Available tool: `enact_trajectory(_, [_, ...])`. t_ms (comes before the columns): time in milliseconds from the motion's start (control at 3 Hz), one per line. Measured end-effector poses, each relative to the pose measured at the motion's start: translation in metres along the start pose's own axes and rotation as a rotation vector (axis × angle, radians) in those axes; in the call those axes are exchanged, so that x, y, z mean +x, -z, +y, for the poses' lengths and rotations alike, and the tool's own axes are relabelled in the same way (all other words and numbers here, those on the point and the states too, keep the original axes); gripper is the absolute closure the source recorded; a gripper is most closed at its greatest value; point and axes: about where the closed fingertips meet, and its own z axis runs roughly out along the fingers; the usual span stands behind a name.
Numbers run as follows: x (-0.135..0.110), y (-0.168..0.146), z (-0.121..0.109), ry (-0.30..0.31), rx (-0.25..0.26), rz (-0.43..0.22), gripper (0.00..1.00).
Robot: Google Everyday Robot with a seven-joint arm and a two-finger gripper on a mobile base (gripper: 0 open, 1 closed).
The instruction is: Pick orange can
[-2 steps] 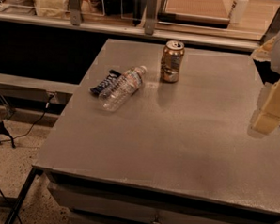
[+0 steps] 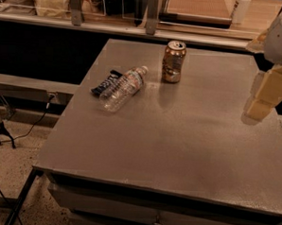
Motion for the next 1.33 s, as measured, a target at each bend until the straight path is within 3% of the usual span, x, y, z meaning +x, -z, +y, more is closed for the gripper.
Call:
enact_trajectory(333, [-0.037,-0.007,-0.047,0.016,0.016,-0.061,0.00])
enact_trajectory(667, [-0.071,-0.018,-0.079,0.033,0.021,-0.114,0.00])
enact_trajectory(1000, [-0.103,-0.048,-0.106,0.040,-0.008,-0.145,0.00])
enact_trajectory(1333, [-0.127,-0.098,-0.133,0.019,-0.068,-0.166,0.00])
